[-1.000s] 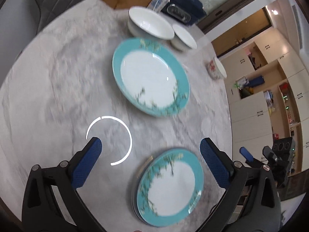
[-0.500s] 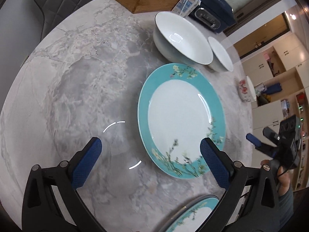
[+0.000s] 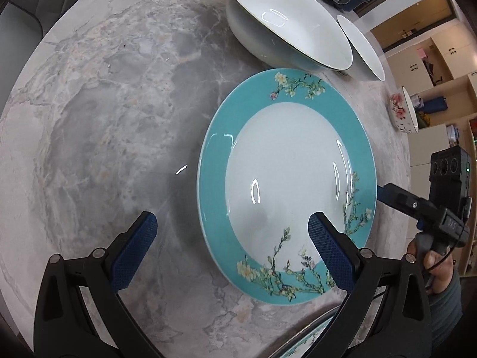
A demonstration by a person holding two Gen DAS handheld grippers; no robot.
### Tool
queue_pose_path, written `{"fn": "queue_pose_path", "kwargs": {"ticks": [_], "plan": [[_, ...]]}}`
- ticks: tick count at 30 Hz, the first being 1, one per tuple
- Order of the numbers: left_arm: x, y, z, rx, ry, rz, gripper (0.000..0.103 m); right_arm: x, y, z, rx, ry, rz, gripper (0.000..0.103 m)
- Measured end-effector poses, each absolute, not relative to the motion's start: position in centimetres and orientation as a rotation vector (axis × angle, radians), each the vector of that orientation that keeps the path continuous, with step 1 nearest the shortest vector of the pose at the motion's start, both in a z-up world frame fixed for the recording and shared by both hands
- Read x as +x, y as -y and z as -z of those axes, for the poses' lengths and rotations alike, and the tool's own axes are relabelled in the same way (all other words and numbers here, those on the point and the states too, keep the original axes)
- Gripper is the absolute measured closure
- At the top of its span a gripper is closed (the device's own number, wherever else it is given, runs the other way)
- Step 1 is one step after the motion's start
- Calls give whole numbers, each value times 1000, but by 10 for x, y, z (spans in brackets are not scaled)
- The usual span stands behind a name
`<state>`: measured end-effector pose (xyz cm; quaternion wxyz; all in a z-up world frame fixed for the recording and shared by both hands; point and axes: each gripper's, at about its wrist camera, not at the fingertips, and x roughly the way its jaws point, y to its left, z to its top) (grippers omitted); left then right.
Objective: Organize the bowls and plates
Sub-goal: 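Move both grippers to the large teal-rimmed plate's rim and close them, then lift the large teal-rimmed plate with both grippers and carry it over the plate stack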
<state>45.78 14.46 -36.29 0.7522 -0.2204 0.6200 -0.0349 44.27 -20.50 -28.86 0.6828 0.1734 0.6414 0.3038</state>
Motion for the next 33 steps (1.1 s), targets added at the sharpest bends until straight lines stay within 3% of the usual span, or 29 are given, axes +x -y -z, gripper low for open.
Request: {"fn": "queue_pose_path", "kwargs": {"ticks": [1,6,7,9,15,17,33], "plan": [[461,-144,364,-479,-1352,82,4,443,204,289,386,-1437,-682,24],[475,-147,363,-452,-1341,59,50,444,191,291,315,-1443,-693,51],[476,-150,363,-465,-1342,60,61,445,189,292,302,-1447,-692,53],[479,-154,364,-479,-1347,60,73,445,187,292,296,-1453,-690,56],[475,-154,364,-450,-1355,57,85,446,183,299,273,-1497,-667,90],[475,-156,364,-459,-1355,58,89,445,182,298,261,-1490,-656,92],[428,-157,322,-456,-1283,57,89,423,175,260,185,-1432,-650,92]]}}
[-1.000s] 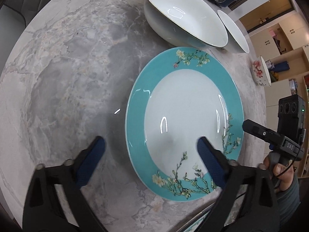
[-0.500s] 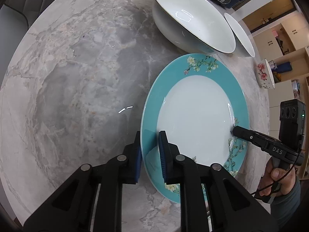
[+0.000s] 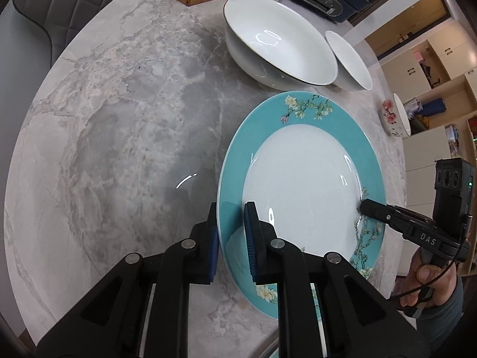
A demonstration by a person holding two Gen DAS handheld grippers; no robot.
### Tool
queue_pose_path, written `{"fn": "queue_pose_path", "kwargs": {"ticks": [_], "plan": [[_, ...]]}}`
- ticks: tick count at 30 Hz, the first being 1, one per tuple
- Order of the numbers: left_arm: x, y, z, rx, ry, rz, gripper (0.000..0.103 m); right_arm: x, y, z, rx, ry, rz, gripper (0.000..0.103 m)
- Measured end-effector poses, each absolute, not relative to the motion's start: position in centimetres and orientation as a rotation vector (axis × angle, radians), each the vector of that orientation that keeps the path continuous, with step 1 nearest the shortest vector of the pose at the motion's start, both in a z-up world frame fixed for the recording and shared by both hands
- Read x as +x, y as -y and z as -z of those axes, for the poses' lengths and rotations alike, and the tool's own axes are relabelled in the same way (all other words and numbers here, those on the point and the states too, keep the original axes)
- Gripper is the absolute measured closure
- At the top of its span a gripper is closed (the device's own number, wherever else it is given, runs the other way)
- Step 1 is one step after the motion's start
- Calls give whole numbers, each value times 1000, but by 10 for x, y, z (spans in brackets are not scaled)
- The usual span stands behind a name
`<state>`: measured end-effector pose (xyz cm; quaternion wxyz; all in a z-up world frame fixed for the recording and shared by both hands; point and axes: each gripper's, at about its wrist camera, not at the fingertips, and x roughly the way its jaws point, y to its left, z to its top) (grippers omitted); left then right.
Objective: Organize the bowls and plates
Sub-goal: 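Lift the large teal-rimmed plate with both grippers and carry it over the plate stack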
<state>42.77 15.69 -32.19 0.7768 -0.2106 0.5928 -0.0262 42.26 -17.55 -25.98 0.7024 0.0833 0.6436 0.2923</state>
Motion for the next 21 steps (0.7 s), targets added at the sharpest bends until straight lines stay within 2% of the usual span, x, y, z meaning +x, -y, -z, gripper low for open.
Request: {"fn": "queue_pose_path", "kwargs": {"ticks": [13,21], "plan": [[357,-112,258,-425,-1215,143,90,361,205,188,159,-1327,-649,92],[303,-77,260,-420,-1239,212,90,301,236,179,187,-1321,-597,92]]}}
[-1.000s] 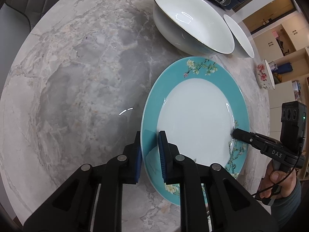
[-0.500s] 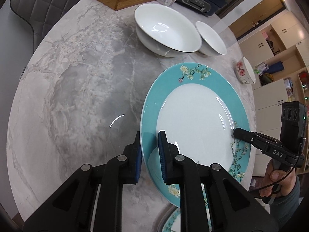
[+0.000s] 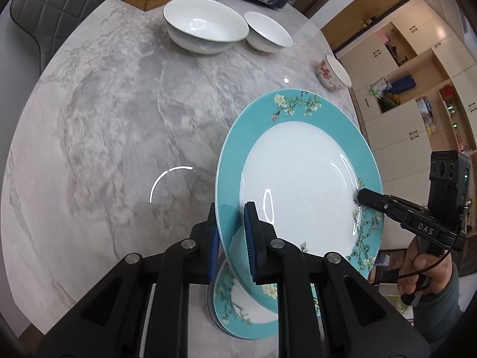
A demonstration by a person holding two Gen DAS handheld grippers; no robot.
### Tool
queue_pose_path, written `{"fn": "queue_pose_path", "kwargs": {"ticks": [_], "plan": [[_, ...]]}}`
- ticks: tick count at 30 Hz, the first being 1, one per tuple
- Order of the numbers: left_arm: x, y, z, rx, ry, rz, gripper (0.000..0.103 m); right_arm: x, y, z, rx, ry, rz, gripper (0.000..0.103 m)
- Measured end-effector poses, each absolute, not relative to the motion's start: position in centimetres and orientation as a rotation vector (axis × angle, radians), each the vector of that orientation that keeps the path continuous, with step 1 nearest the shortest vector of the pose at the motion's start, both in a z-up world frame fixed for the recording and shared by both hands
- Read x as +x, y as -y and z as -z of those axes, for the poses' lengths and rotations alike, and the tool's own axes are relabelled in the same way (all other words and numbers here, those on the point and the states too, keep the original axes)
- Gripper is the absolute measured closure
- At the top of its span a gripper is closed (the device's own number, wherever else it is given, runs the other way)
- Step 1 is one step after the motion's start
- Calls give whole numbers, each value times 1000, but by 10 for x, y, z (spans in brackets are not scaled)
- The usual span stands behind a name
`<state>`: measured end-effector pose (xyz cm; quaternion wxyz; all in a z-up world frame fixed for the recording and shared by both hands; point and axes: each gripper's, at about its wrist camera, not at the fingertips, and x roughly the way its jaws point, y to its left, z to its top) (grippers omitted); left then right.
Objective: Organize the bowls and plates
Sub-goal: 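Lift the large teal-rimmed plate with both grippers and carry it over the plate stack, then lower the plate onto the stack, open both grippers and withdraw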
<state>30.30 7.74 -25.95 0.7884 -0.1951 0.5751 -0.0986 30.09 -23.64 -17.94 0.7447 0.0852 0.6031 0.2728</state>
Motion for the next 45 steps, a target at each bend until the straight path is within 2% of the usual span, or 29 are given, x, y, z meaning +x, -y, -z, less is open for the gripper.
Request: {"fn": "queue_pose_path", "kwargs": {"ticks": [14,23,34,45], "plan": [[238,-54,275,-379,-1275,256,90,221,258,186,216,-1343,-526,92],[203,-37,309,-335,-1313,260,88,188,262,206,153,-1344,-460,91],[198,-30,337,-303,-1353,257,88,171,261,232,73,-1339,-427,88],[200,-17,341,-252,-1331,250,88,170,261,246,-14,-1351,-390,83]]}}
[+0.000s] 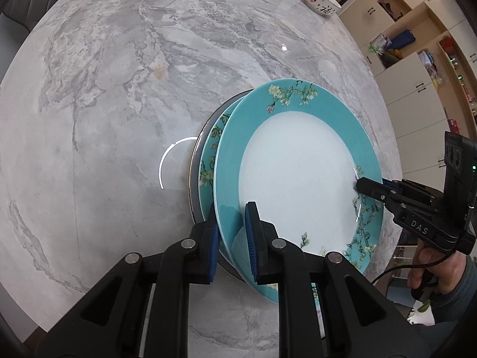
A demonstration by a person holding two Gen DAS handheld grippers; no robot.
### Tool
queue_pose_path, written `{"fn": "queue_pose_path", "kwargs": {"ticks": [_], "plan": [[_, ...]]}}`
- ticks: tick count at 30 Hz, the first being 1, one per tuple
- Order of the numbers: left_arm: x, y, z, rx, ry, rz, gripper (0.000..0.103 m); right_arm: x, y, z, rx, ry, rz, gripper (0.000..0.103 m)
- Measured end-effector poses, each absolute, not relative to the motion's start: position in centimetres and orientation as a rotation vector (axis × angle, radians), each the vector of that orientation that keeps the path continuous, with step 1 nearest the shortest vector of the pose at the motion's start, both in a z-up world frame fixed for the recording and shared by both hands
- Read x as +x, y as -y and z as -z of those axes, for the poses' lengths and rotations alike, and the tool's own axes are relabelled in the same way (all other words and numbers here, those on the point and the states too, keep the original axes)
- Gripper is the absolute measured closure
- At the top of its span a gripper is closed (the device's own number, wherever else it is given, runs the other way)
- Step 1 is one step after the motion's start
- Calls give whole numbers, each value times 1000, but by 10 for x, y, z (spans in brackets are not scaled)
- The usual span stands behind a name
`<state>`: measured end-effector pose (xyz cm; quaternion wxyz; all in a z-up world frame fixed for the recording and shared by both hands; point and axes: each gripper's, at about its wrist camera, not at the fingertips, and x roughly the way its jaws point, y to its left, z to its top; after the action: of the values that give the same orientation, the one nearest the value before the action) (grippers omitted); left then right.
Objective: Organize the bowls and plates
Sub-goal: 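Lower the plate onto the stack, open both grippers and withdraw, then move both grippers to the large white bowl's rim and close them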
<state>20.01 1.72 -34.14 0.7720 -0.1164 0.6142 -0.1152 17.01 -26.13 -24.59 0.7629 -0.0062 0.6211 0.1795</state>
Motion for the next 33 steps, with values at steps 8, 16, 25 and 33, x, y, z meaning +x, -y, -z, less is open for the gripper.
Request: {"fn": "queue_pose_path", "kwargs": {"ticks": [8,16,25,33], "plan": [[201,-20,336,-237,-1322,221,79,171,243,245,-118,-1341,-378,75],[196,-40,306,-271,-1245,190,39,170,247,238,-110,-1317,-341,41],[254,-106,247,-362,-1085,132,0,224,273,168,165,-1211,-376,0],[390,-161,221,-361,-1007,22,0,368,206,136,196,-1134,-525,0]]}}
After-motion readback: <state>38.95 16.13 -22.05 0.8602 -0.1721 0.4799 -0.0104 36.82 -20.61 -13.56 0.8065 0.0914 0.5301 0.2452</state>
